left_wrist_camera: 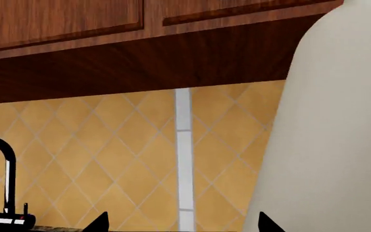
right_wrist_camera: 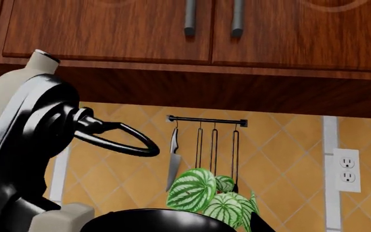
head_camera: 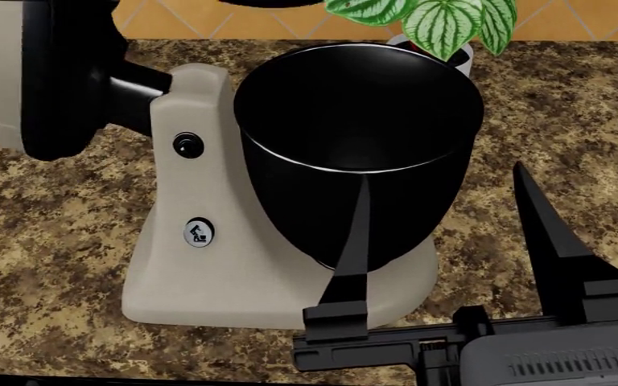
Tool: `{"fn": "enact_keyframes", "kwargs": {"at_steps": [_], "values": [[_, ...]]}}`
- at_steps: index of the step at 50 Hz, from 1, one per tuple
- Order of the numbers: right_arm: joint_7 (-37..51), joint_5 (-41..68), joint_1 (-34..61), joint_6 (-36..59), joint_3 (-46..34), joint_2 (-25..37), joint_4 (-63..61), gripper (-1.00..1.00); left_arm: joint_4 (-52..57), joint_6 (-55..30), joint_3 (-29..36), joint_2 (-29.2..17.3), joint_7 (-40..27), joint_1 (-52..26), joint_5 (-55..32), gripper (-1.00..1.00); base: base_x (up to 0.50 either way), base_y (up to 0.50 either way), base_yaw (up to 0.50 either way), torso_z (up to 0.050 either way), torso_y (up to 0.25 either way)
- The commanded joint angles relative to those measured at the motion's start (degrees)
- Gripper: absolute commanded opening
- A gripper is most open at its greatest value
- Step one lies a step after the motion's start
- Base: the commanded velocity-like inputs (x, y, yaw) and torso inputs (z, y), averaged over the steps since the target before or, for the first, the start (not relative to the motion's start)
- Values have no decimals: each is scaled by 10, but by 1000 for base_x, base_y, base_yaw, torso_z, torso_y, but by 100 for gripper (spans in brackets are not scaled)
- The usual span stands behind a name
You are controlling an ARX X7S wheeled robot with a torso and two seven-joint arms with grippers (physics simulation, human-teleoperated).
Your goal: Close the stand mixer head.
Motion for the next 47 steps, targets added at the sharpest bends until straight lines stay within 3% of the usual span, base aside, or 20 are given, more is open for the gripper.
{"fn": "enact_keyframes", "kwargs": {"at_steps": [1,8,16,23,32,38,47], "values": [[-12,-12,-5,1,8,-6,0,100,-391,-15,49,14,51,-140,66,100,17,0,-4,0,0],[-10,-6,-4,3,11,-4,-2,100,-537,8,131,33,105,-263,118,100,18,0,-1,0,0],[-8,5,-5,4,22,-1,-8,100,-367,-166,300,47,285,-311,173,100,17,0,0,0,0],[-3,13,-3,11,28,1,-23,100,-334,-227,441,42,391,-328,225,100,8,0,-1,0,0],[1,22,-5,12,35,4,-31,100,-302,-242,495,30,434,-315,238,100,6,0,-2,0,0],[2,28,-6,10,38,6,-34,100,-335,-232,466,49,408,-341,232,100,4,0,-2,0,0],[4,27,-6,5,31,9,-27,100,-323,-234,453,41,404,-335,224,100,6,-3,-4,0,0]]}}
